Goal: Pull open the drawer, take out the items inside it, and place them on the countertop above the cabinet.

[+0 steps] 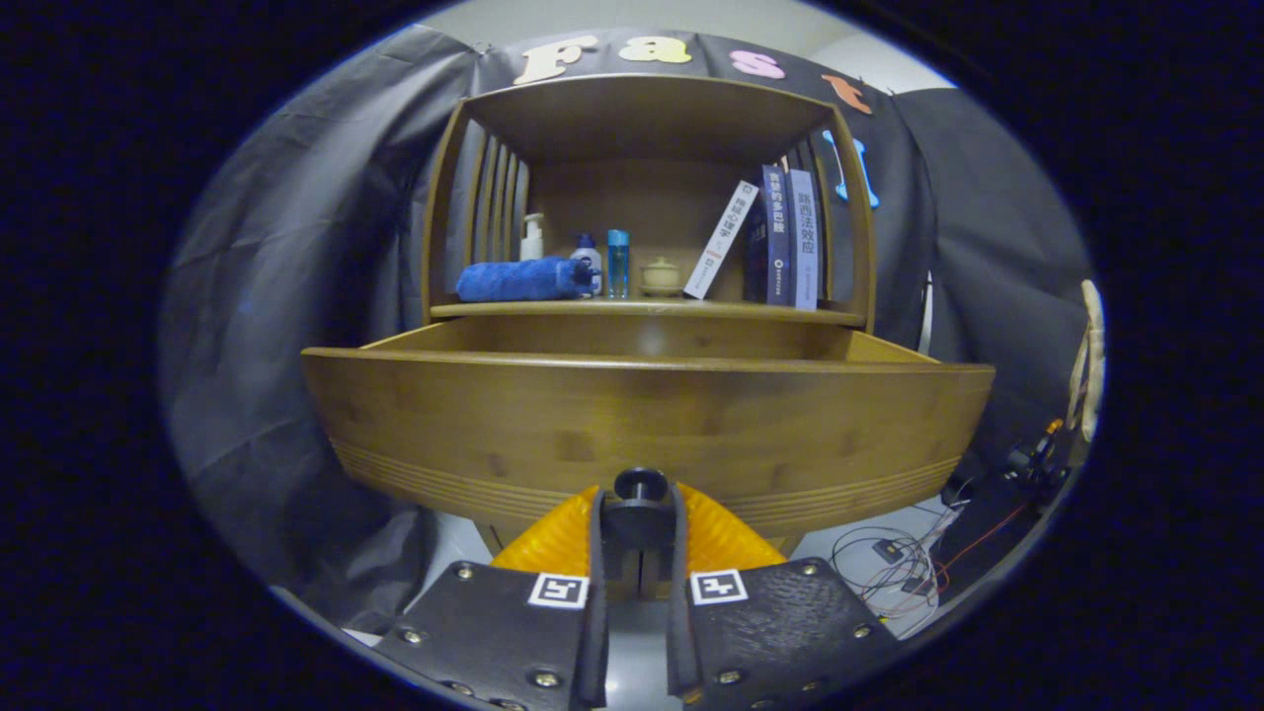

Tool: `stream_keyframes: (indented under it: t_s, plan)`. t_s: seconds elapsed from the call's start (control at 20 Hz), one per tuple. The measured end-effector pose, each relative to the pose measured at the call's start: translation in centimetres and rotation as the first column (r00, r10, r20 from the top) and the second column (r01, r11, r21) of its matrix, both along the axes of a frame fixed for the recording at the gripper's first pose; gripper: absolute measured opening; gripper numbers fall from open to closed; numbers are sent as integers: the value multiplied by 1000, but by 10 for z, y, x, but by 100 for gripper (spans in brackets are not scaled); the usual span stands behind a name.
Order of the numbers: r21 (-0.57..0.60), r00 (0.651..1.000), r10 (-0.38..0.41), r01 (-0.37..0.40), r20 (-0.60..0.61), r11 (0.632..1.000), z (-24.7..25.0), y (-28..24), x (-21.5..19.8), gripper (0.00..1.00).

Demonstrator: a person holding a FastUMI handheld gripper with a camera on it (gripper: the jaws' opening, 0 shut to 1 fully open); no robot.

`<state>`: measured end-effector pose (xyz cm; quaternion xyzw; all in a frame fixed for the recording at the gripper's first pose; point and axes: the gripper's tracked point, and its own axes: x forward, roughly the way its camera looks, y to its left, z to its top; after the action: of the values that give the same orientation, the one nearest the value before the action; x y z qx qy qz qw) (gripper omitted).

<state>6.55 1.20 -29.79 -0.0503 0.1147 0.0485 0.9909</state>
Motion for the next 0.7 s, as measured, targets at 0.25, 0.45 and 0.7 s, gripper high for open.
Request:
stream_keyframes:
  t_s: [0.25,0.45,0.7]
  plan:
    - [-39,999,19,-21,-38,999,9,-2,-11,38]
    - [-58,1000,-11,12,10,998,48,-8,-18,64]
    - [-13,1000,-29,29,6,999,103,-3,3,90]
